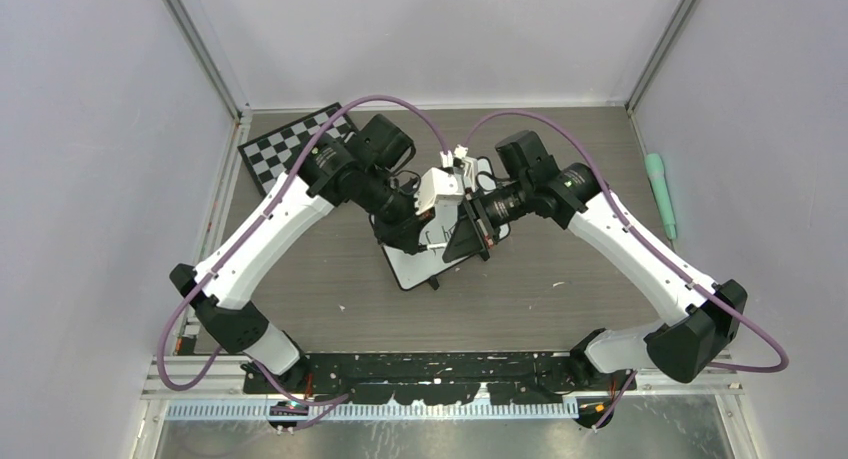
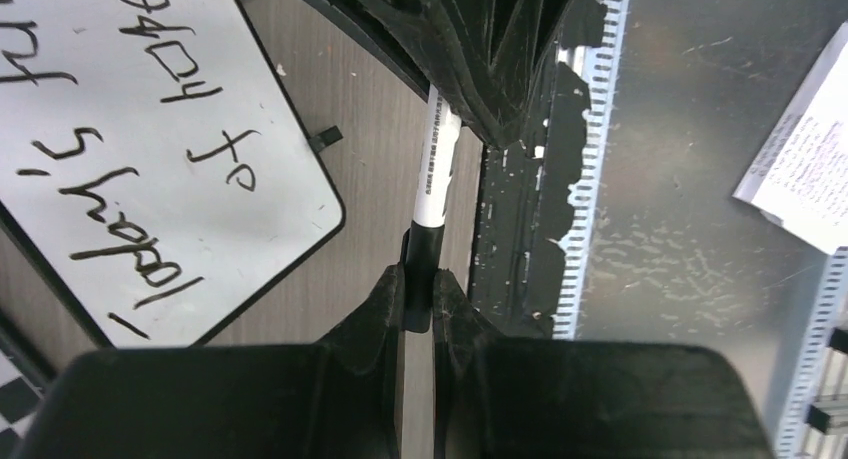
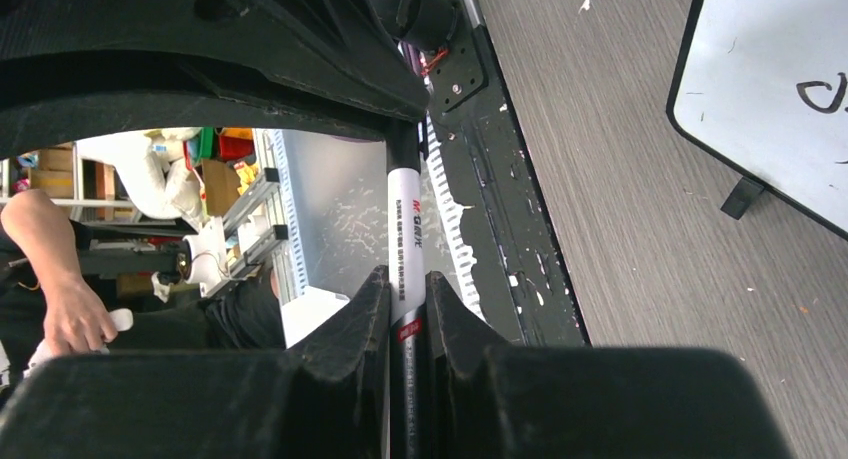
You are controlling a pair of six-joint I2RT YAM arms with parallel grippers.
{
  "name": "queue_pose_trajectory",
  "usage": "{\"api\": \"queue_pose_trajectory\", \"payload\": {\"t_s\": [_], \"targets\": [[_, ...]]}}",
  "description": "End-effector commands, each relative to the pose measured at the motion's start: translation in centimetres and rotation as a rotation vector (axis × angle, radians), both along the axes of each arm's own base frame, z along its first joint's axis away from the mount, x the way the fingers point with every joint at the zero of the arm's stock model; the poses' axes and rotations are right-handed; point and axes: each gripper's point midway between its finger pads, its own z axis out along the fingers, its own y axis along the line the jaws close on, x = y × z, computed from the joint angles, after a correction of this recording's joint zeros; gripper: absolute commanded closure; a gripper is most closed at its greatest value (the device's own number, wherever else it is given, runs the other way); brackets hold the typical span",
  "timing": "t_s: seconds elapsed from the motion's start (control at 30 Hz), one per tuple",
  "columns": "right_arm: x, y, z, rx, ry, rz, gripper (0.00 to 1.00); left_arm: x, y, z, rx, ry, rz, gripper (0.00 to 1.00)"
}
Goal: Write a sentence on the whiteboard
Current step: Close the whiteboard marker at the center of the board, then place the whiteboard marker at the center of the board.
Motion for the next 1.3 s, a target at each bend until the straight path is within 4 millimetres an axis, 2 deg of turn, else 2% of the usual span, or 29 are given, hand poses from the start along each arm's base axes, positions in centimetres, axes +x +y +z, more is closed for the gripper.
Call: {"api": "queue_pose_trajectory", "payload": {"t_s": [0.0,0.1,0.23,0.4,0.6,0.67,0.73,0.83,0.93,1.0,1.13,1.27], "targets": [[0.9,1.7,0.4,0.025,-0.071,0.003,1.0,-1.1,-6.8,8.6,-0.439,-0.008,-0.134,1.0],[1.0,1.7,0.6,0.034,-0.094,0.001,1.0,-2.1,-7.2,9.6,-0.484,0.043,-0.172,1.0],[0.9,1.4,0.9,0.033,-0.112,0.001,1.0,-1.8,-6.8,9.2,-0.459,0.007,-0.162,1.0],[2.2,0.1,1.6,0.048,-0.121,-0.059,1.0,0.2,-4.3,8.4,-0.393,-0.108,-0.075,0.7],[3.9,-1.4,3.7,0.121,-0.134,-0.15,1.0,3.6,1.1,9.1,-0.427,-0.195,0.103,0.4],[4.1,-1.5,4.6,0.15,-0.132,-0.163,1.0,3.7,2.5,9.0,-0.452,-0.216,0.134,0.31],[3.9,-1.4,5.5,0.18,-0.118,-0.155,1.0,3.5,3.0,8.8,-0.471,-0.242,0.145,0.24],[3.1,-0.9,6.4,0.236,-0.056,-0.119,1.0,3.4,3.2,7.7,-0.466,-0.248,0.147,0.2],[2.0,-0.4,6.5,0.257,-0.025,-0.07,1.0,3.3,2.9,6.6,-0.462,-0.225,0.123,0.14],[1.4,-0.1,6.4,0.255,-0.022,-0.053,1.0,3.1,2.4,6.5,-0.471,-0.2,0.107,0.13],[1.0,0.2,6.4,0.254,-0.015,-0.037,1.0,2.2,1.5,6.5,-0.485,-0.162,0.062,0.19],[0.5,0.7,6.7,0.257,-0.013,-0.01,1.0,1.6,0.7,5.9,-0.481,-0.114,0.035,0.3]]}}
